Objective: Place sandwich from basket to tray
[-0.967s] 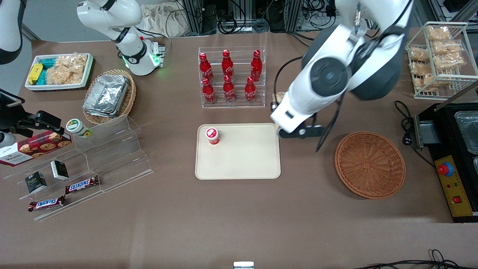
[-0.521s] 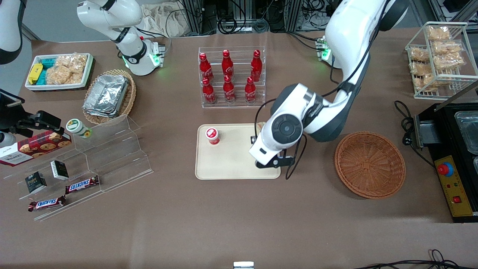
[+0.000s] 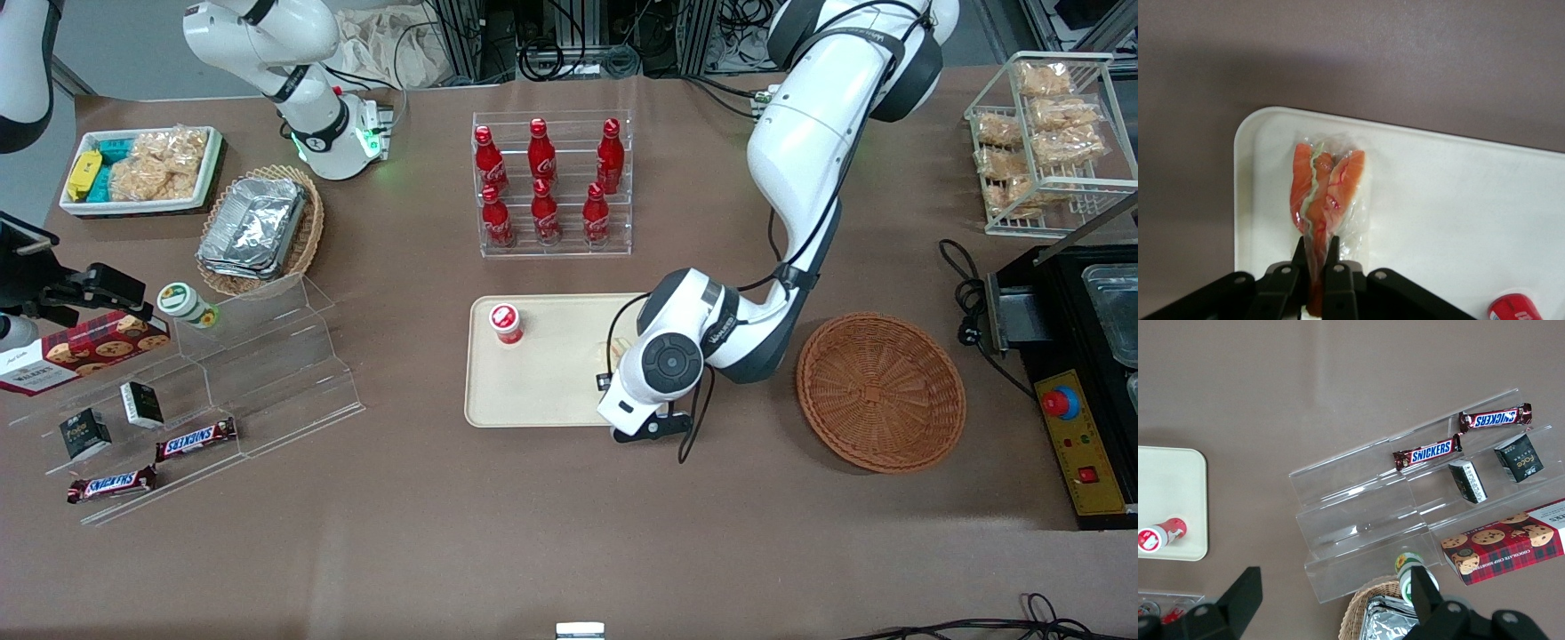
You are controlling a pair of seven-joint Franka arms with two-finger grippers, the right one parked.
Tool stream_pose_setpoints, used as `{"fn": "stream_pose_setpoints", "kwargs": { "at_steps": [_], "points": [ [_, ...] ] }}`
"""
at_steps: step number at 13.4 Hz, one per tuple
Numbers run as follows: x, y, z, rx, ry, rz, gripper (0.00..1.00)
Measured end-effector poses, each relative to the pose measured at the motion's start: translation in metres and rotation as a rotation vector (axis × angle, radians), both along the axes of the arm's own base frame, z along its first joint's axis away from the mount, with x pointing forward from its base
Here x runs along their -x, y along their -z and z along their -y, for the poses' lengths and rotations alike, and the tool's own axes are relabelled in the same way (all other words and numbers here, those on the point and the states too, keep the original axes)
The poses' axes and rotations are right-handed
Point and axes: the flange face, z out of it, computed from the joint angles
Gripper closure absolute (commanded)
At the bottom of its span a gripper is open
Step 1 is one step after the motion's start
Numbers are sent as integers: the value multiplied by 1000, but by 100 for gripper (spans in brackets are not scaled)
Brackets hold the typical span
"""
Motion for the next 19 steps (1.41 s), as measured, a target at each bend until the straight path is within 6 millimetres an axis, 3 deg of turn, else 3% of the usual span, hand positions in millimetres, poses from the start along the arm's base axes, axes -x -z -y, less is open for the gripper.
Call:
{"fn": "stream_pose_setpoints", "kwargs": {
  "at_steps": [1,2,5,7,10,14,16,19],
  "points": [
    [-1,-3,0,1,-4,4,23],
    [-1,-5,1,2,-6,5,0],
    [0,-12,1,-4,-3,-4,0],
    [3,-27,-1,-21,6,-27,0],
    [6,-91,-9,-75,35,-12,0],
    [15,-195,-45,-204,39,71,0],
    [14,-230,-70,-226,11,103,0],
    [6,-260,-118,-222,-26,125,0]
  ]
}}
